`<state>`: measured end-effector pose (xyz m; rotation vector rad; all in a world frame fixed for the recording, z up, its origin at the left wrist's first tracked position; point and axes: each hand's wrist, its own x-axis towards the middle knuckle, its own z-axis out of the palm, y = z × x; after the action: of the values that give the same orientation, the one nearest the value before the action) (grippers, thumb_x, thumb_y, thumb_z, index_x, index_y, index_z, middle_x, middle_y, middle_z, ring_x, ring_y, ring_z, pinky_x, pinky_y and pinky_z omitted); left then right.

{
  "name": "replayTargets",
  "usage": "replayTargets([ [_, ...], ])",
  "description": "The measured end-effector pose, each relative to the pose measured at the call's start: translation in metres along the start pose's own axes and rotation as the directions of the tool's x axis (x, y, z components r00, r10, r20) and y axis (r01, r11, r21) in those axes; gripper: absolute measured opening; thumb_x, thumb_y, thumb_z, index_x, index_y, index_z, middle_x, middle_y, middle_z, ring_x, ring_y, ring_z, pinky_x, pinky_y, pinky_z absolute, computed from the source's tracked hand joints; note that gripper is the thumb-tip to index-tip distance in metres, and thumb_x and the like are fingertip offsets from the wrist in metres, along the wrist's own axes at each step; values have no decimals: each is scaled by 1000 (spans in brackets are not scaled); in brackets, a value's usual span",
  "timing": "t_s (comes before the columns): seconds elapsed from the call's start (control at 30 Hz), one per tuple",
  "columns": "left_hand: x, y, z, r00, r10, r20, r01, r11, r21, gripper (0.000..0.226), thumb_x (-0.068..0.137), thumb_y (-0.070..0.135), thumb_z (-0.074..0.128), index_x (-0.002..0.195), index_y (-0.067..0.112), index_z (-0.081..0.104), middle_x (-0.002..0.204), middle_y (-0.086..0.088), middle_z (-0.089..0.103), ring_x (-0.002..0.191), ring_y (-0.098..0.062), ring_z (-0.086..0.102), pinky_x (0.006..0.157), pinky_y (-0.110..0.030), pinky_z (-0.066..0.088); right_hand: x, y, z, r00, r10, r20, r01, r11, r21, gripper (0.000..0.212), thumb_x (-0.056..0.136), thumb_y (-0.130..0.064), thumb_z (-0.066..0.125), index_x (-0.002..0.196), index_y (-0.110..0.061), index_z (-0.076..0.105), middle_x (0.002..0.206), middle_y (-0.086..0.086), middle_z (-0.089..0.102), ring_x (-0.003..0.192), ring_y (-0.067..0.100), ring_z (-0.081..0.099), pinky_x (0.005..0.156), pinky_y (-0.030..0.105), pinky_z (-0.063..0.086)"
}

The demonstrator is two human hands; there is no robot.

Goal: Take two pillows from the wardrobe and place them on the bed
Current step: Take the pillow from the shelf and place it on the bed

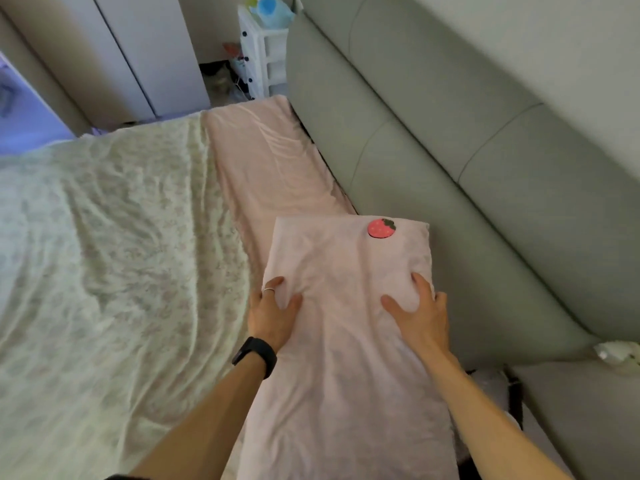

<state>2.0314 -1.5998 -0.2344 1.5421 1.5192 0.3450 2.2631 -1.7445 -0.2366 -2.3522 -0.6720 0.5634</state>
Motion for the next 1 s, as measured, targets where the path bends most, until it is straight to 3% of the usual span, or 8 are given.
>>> replayTargets([
  [0.23,56,-8,78,976,-189,-106,175,976,-133,53,91,47,63,138,32,44,139,-5,41,111,-24,54,92,-34,47,138,16,31,977,-65,205,94,986,-137,84,73,-67,73,145,-45,36,113,-3,32,100,23,48,85,31,39],
  [0.47,91,-28,133,953,-259,-154,227,953,-199,51,90,53,58,137,43,40,142,1,38,105,-15,51,88,-32,47,217,29,59,948,-122,293,189,959,-213,83,73,-69,72,145,-47,36,119,0,38,114,31,54,99,38,46],
  [0.57,104,-35,150,963,-230,-144,197,958,-210,53,92,48,57,141,43,38,144,5,35,102,-3,48,86,-20,41,239,38,70,941,-114,320,205,942,-267,85,76,-71,68,149,-47,32,130,6,42,121,35,49,107,43,41],
  [0.63,115,-43,163,960,-259,-104,251,965,-80,60,94,42,56,148,37,31,154,0,24,123,-17,46,95,-29,41,252,50,79,922,-35,385,228,853,-469,87,81,-75,57,155,-48,18,151,11,34,132,39,38,112,47,33],
  [0.7,119,-50,177,938,-344,-34,344,918,198,71,94,42,52,155,32,17,163,-8,2,145,-37,19,111,-49,30,258,65,87,890,86,448,259,713,-651,90,85,-76,47,157,-45,4,166,11,13,143,42,26,114,52,28],
  [0.77,120,-57,192,943,-330,-30,316,868,383,76,95,48,47,156,31,6,163,-11,-13,149,-39,-5,117,-58,11,253,84,97,869,136,476,279,660,-697,88,89,-74,42,158,-42,-1,169,11,0,149,41,15,117,55,23],
  [0.87,125,-67,213,993,-110,-53,122,878,463,76,94,59,38,156,34,3,163,-8,-17,148,-37,-18,119,-57,-2,240,112,114,888,-38,458,344,716,-607,78,90,-76,32,158,-44,11,170,3,3,151,38,9,122,50,16],
  [1.0,139,-88,242,996,90,14,-83,829,554,74,91,69,30,154,45,-1,164,0,-17,148,-35,-19,120,-56,-1,228,149,138,853,-275,443,489,719,-495,78,86,-79,23,157,-46,19,170,1,2,154,31,4,125,46,9],
])
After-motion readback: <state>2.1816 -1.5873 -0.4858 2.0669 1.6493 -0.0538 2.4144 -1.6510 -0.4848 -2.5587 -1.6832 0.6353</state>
